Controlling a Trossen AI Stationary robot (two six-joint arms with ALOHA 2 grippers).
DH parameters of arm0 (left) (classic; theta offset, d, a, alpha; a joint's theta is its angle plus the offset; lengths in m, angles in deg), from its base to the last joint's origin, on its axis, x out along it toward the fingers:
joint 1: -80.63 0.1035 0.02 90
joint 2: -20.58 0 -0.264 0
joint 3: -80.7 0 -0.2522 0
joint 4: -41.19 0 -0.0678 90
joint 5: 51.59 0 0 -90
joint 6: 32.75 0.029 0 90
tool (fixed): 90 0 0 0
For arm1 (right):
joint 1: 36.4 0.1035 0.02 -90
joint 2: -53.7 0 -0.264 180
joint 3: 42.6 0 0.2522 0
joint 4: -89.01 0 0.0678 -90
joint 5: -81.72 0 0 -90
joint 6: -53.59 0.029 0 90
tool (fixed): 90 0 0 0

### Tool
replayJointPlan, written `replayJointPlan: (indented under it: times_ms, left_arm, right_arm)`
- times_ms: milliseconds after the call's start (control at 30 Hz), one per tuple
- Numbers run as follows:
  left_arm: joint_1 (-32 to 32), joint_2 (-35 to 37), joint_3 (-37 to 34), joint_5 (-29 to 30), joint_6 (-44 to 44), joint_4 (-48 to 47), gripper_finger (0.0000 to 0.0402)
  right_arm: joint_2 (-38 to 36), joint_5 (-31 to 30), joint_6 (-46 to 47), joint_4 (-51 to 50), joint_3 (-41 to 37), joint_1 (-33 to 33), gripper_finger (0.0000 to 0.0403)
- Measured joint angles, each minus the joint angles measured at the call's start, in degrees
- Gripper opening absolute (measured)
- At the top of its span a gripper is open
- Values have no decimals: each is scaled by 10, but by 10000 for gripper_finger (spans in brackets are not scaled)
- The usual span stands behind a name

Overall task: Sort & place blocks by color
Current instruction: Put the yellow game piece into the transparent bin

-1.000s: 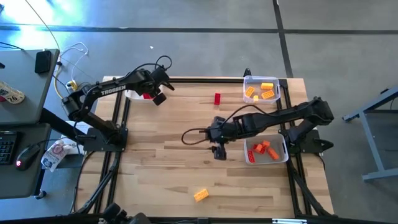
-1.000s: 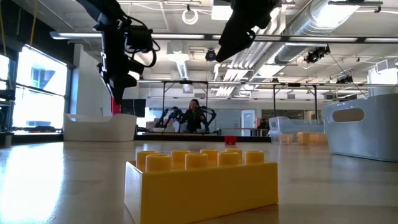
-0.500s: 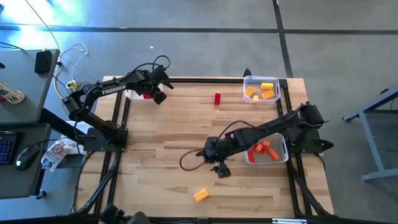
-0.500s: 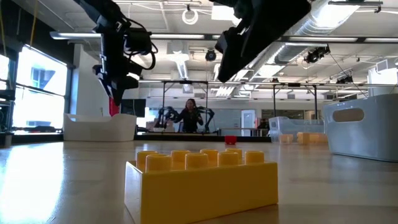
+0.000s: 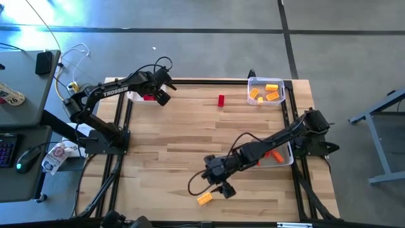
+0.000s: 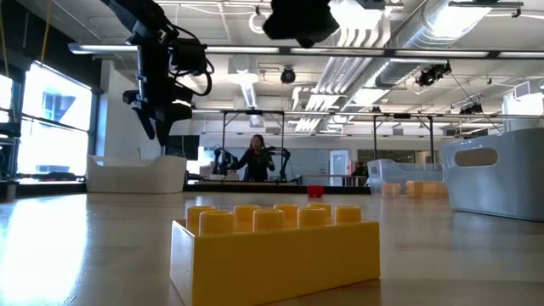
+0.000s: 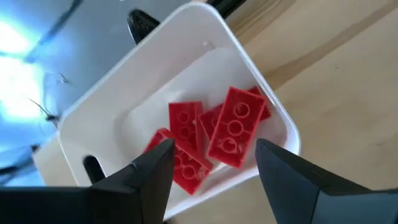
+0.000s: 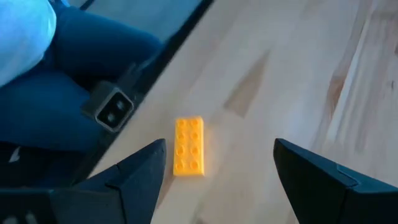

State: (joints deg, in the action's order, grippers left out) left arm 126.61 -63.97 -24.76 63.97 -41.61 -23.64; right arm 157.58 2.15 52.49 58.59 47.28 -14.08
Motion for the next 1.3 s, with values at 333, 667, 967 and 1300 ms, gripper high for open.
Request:
replayJointPlan:
  times_ms: [333, 667, 967, 1300]
  left_arm:
    - [-26, 23, 0, -37, -17, -1, 207]
    - [-82, 120, 1, -71, -16, 1, 207]
    - [-102, 163, 1, -74, -29, 1, 207]
    - [-101, 164, 1, -74, -29, 1, 207]
  right_arm:
    - [4, -71, 11, 53, -1, 41, 284]
    - [68, -71, 22, 103, -1, 45, 284]
    - [110, -44, 43, 114, -1, 45, 284]
    - [154, -27, 62, 125, -1, 52, 284]
